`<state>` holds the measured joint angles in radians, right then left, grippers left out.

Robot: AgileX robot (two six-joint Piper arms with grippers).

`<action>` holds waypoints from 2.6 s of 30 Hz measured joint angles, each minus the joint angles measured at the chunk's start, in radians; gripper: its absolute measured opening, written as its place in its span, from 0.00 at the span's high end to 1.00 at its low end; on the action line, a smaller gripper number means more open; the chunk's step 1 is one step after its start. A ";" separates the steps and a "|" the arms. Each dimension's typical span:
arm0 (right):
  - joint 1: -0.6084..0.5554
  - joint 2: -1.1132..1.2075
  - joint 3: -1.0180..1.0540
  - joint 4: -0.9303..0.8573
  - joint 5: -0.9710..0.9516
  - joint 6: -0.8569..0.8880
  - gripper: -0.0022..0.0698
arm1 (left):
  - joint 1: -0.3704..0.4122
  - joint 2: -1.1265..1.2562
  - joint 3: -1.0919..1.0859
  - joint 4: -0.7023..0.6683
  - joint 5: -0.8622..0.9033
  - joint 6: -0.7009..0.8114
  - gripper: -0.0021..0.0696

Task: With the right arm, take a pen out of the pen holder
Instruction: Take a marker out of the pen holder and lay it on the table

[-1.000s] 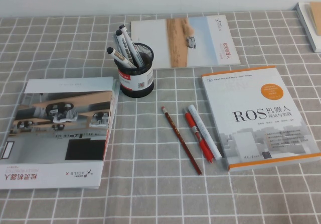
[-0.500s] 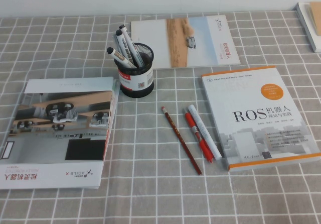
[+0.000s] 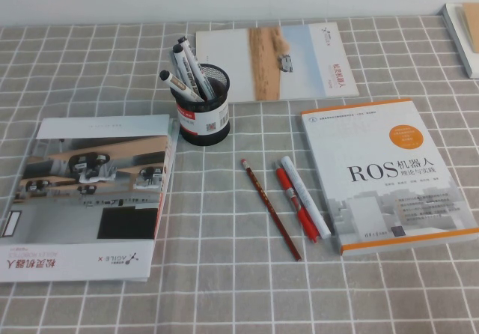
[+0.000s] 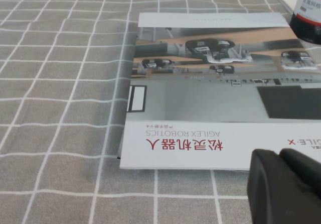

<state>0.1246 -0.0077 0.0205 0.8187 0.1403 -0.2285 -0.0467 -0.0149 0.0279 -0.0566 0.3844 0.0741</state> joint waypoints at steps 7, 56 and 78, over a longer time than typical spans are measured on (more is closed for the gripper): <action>0.000 0.225 -0.234 -0.025 0.198 0.000 0.99 | 0.000 0.000 0.000 0.000 0.000 0.000 0.98; 0.668 1.844 -1.507 -0.629 0.376 -0.096 0.99 | 0.000 0.000 0.000 0.000 0.000 0.000 0.98; 0.670 2.136 -1.691 -0.670 -0.204 -0.363 0.40 | 0.000 0.000 0.000 0.000 0.000 0.000 0.98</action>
<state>0.7946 2.1288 -1.6703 0.1488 -0.0641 -0.5913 -0.0467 -0.0149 0.0279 -0.0566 0.3844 0.0741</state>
